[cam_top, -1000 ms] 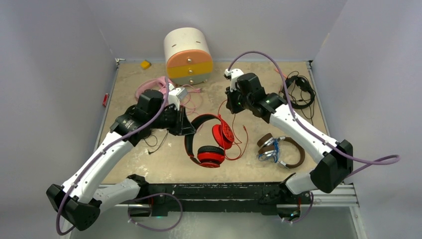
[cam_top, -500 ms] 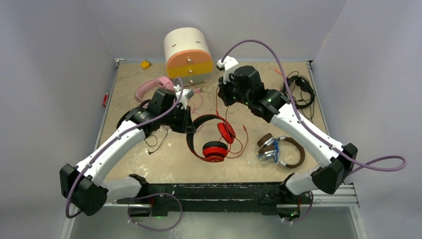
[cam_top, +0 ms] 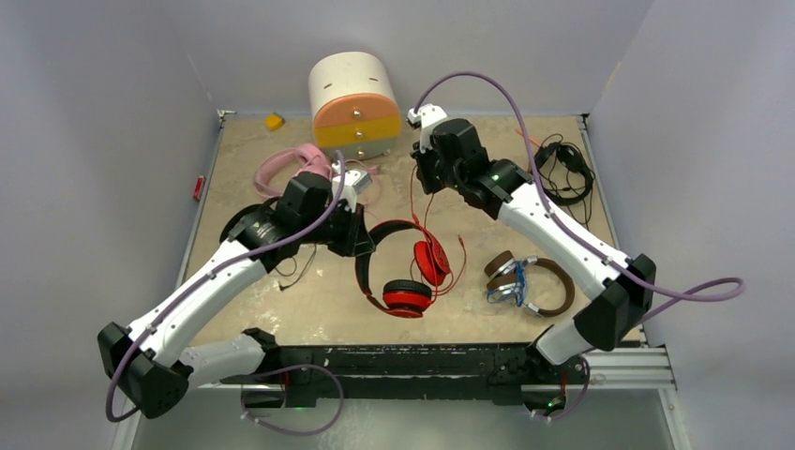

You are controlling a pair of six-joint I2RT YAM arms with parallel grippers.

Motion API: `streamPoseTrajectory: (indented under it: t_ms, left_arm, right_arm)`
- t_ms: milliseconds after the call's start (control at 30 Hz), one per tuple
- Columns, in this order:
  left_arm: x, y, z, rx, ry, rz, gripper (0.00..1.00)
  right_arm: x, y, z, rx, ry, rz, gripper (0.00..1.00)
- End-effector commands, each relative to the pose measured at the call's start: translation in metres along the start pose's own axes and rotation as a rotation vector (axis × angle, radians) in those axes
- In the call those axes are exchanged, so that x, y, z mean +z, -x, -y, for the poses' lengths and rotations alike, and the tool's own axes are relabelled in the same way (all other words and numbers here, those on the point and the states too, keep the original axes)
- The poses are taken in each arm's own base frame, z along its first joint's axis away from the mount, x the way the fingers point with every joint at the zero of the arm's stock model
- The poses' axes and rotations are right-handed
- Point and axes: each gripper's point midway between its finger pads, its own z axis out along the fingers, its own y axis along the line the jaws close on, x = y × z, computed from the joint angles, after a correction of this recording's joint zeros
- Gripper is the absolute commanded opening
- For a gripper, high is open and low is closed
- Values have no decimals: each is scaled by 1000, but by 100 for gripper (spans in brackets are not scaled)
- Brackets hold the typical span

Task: Wrap the headphones
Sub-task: Wrap the headphones cable around the headphones.

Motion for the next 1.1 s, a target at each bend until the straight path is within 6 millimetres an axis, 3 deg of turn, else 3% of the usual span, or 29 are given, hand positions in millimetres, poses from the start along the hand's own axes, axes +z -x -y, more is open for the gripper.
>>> streamPoseTrajectory:
  t_ms: [0, 333, 667, 800, 1067]
  left_arm:
    - [-21, 26, 24, 61, -82, 129, 0]
    - [-60, 46, 51, 67, -153, 258, 0]
    - [-82, 92, 58, -206, -113, 393, 0]
    - [-90, 113, 67, -301, -172, 460, 0]
    - [-90, 135, 41, -526, -159, 565, 0]
  right_arm:
    - [11, -23, 10, 62, -33, -58, 0]
    - [22, -61, 21, 154, -4, -107, 0]
    - [20, -92, -19, 200, 232, -17, 0]
    - [16, -90, -33, 199, 324, 63, 4]
    - [-9, -102, -75, 224, 537, 153, 3]
